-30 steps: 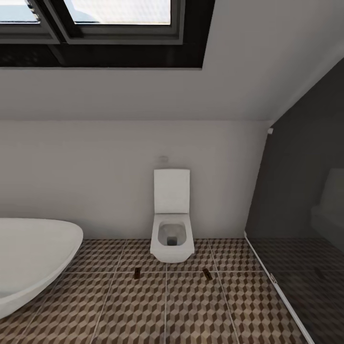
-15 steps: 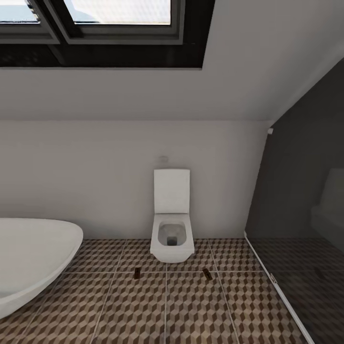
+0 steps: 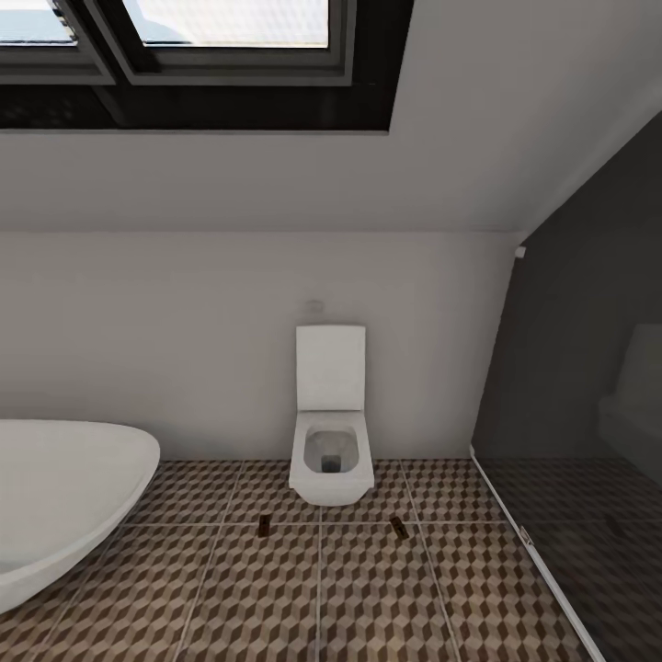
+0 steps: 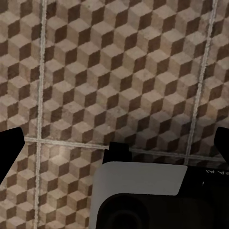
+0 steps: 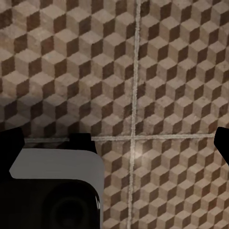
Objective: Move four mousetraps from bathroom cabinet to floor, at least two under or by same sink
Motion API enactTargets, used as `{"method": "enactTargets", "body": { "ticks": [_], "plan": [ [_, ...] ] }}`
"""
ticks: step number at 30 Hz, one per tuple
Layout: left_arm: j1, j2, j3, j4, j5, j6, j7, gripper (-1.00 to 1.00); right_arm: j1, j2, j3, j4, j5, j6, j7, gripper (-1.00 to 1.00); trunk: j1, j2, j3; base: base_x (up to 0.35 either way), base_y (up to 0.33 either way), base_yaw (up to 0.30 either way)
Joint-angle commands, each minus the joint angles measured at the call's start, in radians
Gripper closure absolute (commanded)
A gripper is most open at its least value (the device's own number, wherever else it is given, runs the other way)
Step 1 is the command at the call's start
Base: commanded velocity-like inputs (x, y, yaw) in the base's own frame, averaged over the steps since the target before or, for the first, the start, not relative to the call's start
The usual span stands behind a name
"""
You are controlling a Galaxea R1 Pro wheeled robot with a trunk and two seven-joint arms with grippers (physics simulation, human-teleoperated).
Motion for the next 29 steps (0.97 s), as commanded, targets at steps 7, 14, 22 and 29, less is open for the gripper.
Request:
{"method": "enactTargets", "body": {
  "ticks": [7, 14, 22, 29],
  "plan": [
    [-0.001, 0.000, -0.007, 0.000, 0.010, 0.004, -0.002, -1.00, -0.001, -0.001, -0.008, 0.003, 0.008, -0.005, -0.005, -1.00, 0.000, -0.001, -0.001, 0.000, 0.000, 0.000],
    [-0.001, 0.000, -0.007, 0.000, 0.010, 0.004, -0.002, -1.00, -0.001, -0.001, -0.008, 0.003, 0.008, -0.005, -0.005, -1.00, 0.000, -0.001, -0.001, 0.000, 0.000, 0.000],
    [-0.001, 0.000, -0.007, 0.000, 0.010, 0.004, -0.002, -1.00, -0.001, -0.001, -0.008, 0.003, 0.008, -0.005, -0.005, -1.00, 0.000, -0.001, -0.001, 0.000, 0.000, 0.000],
    [-0.001, 0.000, -0.007, 0.000, 0.010, 0.004, -0.002, -1.00, -0.001, -0.001, -0.008, 0.003, 0.008, -0.005, -0.005, -1.00, 0.000, -0.001, -0.001, 0.000, 0.000, 0.000]
  ]
}}
